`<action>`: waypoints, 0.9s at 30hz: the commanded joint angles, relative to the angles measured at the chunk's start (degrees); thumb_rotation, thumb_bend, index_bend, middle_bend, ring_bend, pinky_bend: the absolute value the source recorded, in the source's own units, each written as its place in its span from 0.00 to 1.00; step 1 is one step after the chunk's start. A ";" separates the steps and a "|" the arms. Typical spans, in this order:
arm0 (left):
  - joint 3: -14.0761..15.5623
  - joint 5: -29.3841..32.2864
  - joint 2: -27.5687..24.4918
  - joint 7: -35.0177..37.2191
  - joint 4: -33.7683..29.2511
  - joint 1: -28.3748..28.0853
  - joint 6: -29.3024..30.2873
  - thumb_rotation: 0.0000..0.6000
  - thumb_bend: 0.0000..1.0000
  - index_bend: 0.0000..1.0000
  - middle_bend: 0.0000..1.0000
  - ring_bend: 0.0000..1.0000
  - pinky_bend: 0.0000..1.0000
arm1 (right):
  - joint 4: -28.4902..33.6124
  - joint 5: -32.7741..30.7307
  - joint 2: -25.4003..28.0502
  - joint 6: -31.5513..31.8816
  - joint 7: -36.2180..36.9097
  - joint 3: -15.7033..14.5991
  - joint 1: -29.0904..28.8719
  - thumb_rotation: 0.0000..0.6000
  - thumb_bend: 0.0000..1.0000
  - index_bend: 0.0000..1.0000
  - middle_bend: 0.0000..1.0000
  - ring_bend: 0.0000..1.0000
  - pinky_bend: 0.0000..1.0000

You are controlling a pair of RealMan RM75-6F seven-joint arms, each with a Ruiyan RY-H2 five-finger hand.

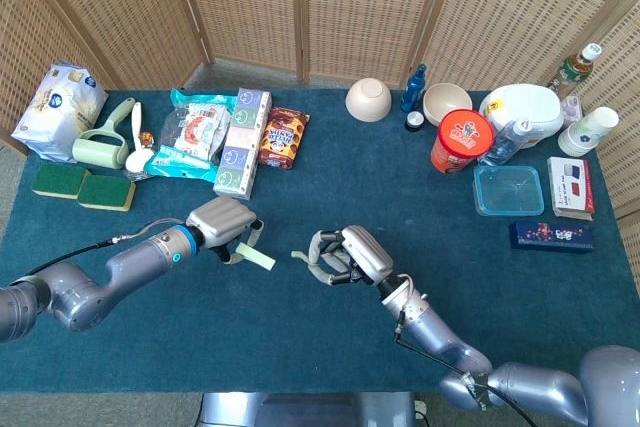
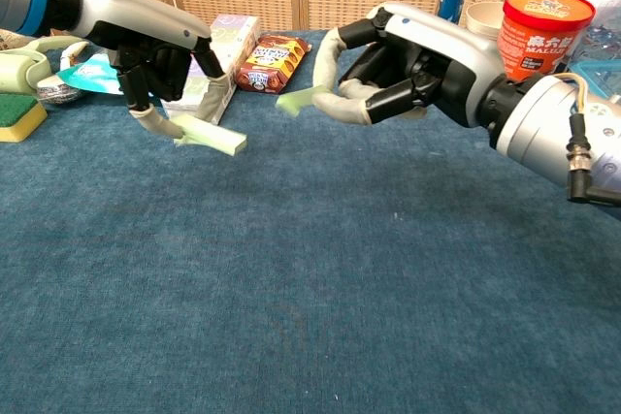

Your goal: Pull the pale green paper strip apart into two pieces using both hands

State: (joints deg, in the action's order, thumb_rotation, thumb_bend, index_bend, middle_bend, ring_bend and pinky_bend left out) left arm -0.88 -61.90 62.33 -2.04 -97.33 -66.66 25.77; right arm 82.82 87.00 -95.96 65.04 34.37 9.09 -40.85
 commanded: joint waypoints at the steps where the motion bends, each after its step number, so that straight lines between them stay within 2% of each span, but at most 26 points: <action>1: 0.13 -0.29 -0.18 0.40 0.28 0.65 0.20 1.00 0.45 0.69 1.00 1.00 1.00 | -0.15 -0.06 0.31 -0.01 0.25 -0.05 0.15 1.00 0.48 0.78 1.00 1.00 1.00; 6: 0.37 -1.02 -0.37 0.64 0.98 2.32 1.46 1.00 0.45 0.69 1.00 1.00 1.00 | -0.68 -0.40 1.78 -0.42 1.15 -0.32 0.63 1.00 0.48 0.76 1.00 1.00 1.00; 9: 0.65 -1.39 -0.24 0.26 1.68 3.38 2.71 1.00 0.45 0.69 1.00 1.00 1.00 | -1.09 -0.47 3.18 -1.05 2.05 -0.82 0.93 1.00 0.48 0.67 1.00 1.00 0.99; 11: 0.75 -1.37 -0.02 0.38 2.09 4.34 3.68 1.00 0.45 0.69 1.00 1.00 1.00 | -1.39 -0.27 4.74 -2.06 3.21 -1.52 1.02 1.00 0.48 0.58 0.97 0.98 0.92; 13: 0.76 -1.46 0.17 0.53 2.35 5.08 4.38 1.00 0.45 0.69 1.00 1.00 1.00 | -1.66 -0.11 5.96 -2.74 3.95 -1.95 1.05 1.00 0.48 0.48 0.91 0.93 0.82; 17: 0.88 -1.95 0.86 0.36 2.87 6.66 6.29 1.00 0.45 0.69 1.00 1.00 1.00 | -2.21 0.40 7.92 -3.42 4.90 -2.80 1.27 1.00 0.48 0.32 0.80 0.82 0.69; 21: 0.89 -2.19 1.60 0.51 3.14 8.17 7.83 1.00 0.45 0.68 1.00 1.00 1.00 | -2.59 0.99 9.66 -4.17 6.17 -3.76 1.44 1.00 0.48 0.12 0.58 0.63 0.53; 24: 0.91 -2.29 2.10 -0.04 3.41 8.83 8.75 1.00 0.44 0.68 1.00 1.00 1.00 | -2.82 1.30 10.47 -4.28 6.87 -4.23 1.63 1.00 0.48 0.02 0.47 0.53 0.43; 27: 0.60 -2.31 2.66 -1.07 3.29 9.46 10.13 1.00 0.44 0.67 1.00 1.00 1.00 | -2.97 1.37 10.95 -3.76 7.57 -4.30 2.01 1.00 0.48 0.00 0.38 0.43 0.40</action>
State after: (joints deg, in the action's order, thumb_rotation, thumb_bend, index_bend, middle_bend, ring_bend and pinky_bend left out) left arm -0.11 -64.20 64.69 -2.59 -93.98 -57.53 35.32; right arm 79.90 88.33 -85.12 61.14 41.79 4.84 -38.95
